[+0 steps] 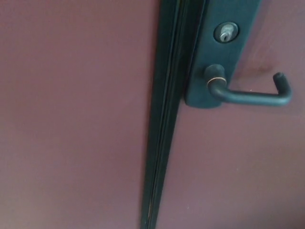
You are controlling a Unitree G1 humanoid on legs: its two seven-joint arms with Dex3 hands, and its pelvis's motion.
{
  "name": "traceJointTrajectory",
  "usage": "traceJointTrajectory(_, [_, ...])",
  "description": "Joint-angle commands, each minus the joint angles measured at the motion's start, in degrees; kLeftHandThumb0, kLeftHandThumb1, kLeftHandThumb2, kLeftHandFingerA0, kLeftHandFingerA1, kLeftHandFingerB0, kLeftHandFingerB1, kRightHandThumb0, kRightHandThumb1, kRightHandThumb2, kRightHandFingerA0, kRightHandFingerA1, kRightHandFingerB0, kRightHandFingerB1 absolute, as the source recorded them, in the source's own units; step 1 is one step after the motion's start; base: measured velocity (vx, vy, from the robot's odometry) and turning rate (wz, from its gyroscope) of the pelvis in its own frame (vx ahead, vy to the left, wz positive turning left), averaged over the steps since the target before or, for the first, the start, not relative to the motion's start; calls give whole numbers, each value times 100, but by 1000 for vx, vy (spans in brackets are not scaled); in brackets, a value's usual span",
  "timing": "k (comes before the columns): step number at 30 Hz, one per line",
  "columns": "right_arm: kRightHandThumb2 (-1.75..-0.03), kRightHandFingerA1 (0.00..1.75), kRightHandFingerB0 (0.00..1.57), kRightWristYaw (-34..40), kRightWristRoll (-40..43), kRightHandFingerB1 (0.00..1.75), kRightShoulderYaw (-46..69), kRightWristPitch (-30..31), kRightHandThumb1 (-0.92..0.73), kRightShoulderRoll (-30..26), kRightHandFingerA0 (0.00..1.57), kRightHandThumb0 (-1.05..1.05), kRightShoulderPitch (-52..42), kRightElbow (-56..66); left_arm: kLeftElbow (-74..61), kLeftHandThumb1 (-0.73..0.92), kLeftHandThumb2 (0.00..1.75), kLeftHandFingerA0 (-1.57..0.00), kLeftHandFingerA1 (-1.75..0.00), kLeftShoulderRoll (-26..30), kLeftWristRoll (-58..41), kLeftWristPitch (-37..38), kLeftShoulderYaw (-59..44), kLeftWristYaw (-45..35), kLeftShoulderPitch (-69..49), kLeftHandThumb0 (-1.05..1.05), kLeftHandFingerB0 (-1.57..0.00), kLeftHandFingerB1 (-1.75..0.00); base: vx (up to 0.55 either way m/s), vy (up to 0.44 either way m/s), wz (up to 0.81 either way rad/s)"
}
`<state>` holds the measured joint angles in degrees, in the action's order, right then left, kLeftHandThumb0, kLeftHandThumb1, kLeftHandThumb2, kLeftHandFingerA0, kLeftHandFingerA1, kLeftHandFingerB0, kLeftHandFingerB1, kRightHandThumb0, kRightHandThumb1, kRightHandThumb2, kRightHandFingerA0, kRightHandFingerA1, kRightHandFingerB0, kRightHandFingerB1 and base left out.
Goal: The robot walks towards the door handle and put its right hand on it and twist the handle
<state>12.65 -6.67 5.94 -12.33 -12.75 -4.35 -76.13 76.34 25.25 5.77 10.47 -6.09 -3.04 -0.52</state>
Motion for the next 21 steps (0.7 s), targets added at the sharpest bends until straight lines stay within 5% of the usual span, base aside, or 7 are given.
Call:
traceJointTrajectory(1, [-76, 56, 52, -16, -89, 50, -88, 101, -54, -37, 69, -37, 39, -17, 8, 61, 58, -60, -46, 2, 102, 7, 76, 20, -20, -27, -47, -39, 104, -81, 13])
traceJointTrajectory(2, [-58, 45, 57, -41, -84, 40, -97, 113, -64, -46, 73, -30, 47, -19, 7, 61, 58, -60, -46, 6, 124, 6, 105, 39, -19, -27, -47, -39, 93, -113, 0])
traceJointTrajectory(9, [-59, 44, 57, -119, -51, 40, -90, 191, -63, -61, 70, -30, 63, -77, 16, 62, 59, -61, -46, -9, 68, -1, 93, 43, -80, -28, -49, -40, 35, -124, -2])
traceJointTrajectory(21, [-58, 44, 56, -125, -22, 39, -49, 189, -63, -36, 71, -30, 83, -17, 20, 62, 59, -61, -47, 22, 115, 33, 151, 18, -65, -28, -49, -40, 35, 174, 1])
